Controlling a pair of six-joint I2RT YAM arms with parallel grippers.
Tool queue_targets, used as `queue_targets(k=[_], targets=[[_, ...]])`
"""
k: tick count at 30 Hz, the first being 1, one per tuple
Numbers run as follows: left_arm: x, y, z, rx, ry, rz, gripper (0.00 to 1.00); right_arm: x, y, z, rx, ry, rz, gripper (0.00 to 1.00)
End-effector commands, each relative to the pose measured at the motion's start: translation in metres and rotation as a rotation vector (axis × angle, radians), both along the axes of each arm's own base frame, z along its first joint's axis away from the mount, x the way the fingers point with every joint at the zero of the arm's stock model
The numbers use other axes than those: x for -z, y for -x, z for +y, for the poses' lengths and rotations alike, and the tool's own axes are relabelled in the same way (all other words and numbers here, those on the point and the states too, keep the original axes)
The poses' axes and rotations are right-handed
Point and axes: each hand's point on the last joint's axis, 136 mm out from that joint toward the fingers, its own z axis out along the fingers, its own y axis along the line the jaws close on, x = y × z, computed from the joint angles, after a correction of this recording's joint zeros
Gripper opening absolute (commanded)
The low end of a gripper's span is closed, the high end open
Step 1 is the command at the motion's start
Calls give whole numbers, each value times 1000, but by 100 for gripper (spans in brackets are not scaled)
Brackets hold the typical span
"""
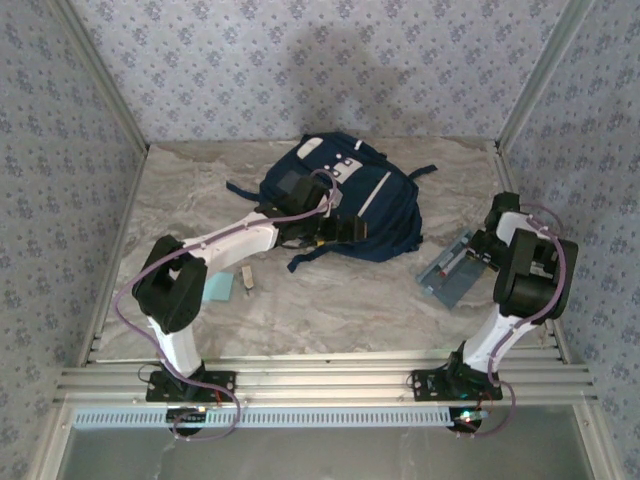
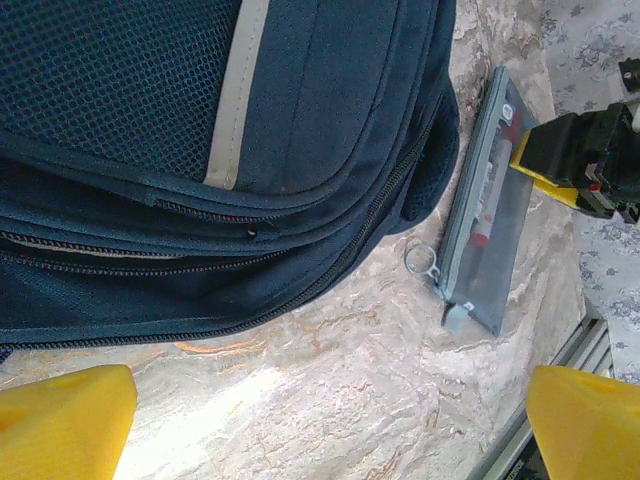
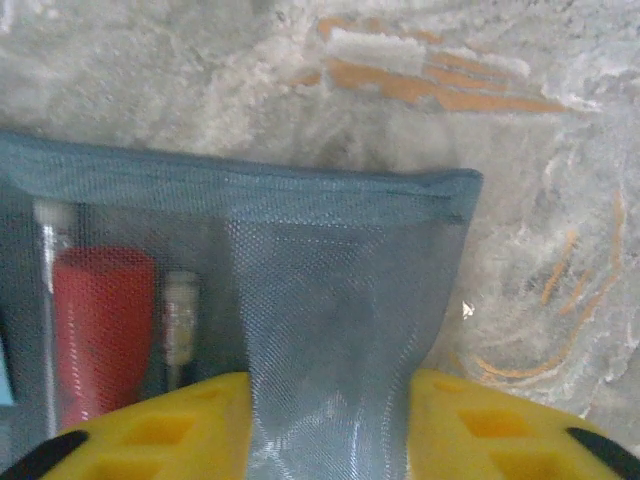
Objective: Pack books, pencil case, and school supplies into a backpack
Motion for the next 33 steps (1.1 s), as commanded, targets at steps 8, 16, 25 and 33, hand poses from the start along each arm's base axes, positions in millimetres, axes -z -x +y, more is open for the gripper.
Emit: queue_targets(k=[8,16,25,33], targets=[[-20,0,-1,5,55,-16,99,-8,-30,32,-145,-90,-102,0],[-27,-6,2,7,80,-42,99,-89,-33,71,-232,-178,-318,0],[-55,-15,-6,81,260,-109,99,-188,-23,159,-417,-380,-564,0],[-102,-7,-20,209,446,-225,99,-256,-20,249,-659,-716,-724,0]])
